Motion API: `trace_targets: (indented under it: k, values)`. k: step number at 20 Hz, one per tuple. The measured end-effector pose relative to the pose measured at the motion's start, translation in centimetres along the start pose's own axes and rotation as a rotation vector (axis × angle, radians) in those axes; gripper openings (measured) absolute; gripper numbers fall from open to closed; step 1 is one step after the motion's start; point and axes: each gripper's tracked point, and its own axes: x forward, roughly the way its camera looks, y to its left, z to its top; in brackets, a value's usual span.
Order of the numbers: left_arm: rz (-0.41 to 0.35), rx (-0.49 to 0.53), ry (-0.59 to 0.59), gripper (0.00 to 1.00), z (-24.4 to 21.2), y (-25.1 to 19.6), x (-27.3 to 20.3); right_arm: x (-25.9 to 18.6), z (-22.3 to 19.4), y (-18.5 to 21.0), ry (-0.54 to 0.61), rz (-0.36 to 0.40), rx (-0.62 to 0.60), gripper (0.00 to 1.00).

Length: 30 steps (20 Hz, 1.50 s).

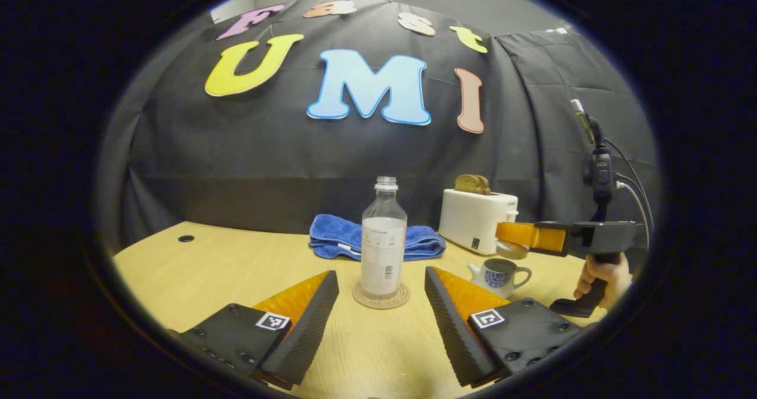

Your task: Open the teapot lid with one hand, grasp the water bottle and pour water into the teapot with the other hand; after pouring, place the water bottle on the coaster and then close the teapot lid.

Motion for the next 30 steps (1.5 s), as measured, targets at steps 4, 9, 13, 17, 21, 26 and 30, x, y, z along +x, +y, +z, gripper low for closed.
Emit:
trace_targets:
  k: [4,9,13,17,21,26,30]
  values:
    - [-0.013,0.017,-0.021,0.96,0.4,-0.4,-0.2,1.0,-1.6,-0.3,0.036,-0.01,0.007,0.06]
    - [-0.042,0.033,-0.005,0.96,-0.4,-1.7,-0.1,1.3,-2.3,-0.3,0.048,-0.022,-0.014,0.06]
    - [-0.054,0.037,-0.008,0.97,-0.5,-2.2,-0.3,1.3,-3.0,-0.5,0.066,-0.018,-0.007,0.06]
    - [-0.058,0.061,-0.013,0.97,-0.5,-2.7,-0.2,1.1,-3.4,-0.3,0.075,-0.019,-0.006,0.06]
    - [-0.066,0.082,-0.012,0.96,-0.9,-3.2,-0.3,0.3,-3.3,0.0,0.074,-0.019,-0.019,0.16]
    - [-0.08,0.104,-0.035,0.97,0.0,-4.2,-1.0,-2.4,-2.4,0.6,0.047,-0.033,-0.085,0.65]
    - [-0.076,0.083,-0.055,0.96,0.6,-4.5,-2.3,-6.4,-0.5,1.5,-0.022,-0.034,-0.13,0.98]
